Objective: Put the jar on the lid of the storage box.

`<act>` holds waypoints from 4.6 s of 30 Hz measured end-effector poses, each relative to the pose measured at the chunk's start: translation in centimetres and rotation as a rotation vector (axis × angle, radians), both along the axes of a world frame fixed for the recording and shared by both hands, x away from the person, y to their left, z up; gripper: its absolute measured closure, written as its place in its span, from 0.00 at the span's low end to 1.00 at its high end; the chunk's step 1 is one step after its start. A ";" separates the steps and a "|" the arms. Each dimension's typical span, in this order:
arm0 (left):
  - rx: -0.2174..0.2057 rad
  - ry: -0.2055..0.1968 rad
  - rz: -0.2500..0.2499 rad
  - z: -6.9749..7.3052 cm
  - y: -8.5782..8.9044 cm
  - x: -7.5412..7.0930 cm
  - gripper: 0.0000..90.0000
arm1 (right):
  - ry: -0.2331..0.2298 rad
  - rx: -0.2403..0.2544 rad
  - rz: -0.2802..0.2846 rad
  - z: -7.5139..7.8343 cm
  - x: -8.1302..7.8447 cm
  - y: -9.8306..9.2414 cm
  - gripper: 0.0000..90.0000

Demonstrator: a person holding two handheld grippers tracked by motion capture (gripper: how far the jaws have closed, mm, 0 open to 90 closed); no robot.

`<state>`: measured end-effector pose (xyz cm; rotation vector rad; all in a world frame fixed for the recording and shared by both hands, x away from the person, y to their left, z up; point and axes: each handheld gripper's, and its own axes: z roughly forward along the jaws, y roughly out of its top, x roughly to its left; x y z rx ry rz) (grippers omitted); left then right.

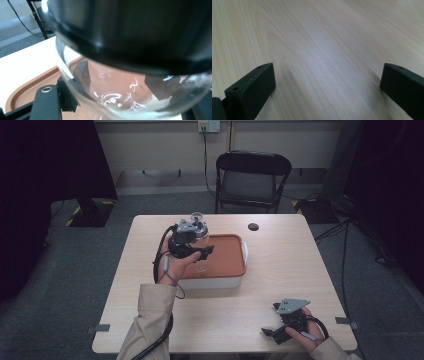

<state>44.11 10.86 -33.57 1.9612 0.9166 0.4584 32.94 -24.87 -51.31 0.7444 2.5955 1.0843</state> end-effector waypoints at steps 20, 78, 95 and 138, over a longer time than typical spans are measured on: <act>0.011 0.004 0.025 -1.1 -0.5 1.0 0.35 | 0.000 0.000 0.000 0.0 0.0 0.0 0.00; 0.023 -0.023 0.078 -2.9 -1.6 2.1 0.35 | -0.001 0.000 0.000 0.0 0.0 0.0 0.00; -0.041 -0.001 0.087 -2.7 -1.3 2.2 0.23 | -0.001 0.000 0.000 0.0 0.0 0.0 0.00; -0.106 0.046 0.137 -3.9 2.9 -0.4 0.02 | -0.001 0.000 0.000 0.0 0.0 0.0 0.00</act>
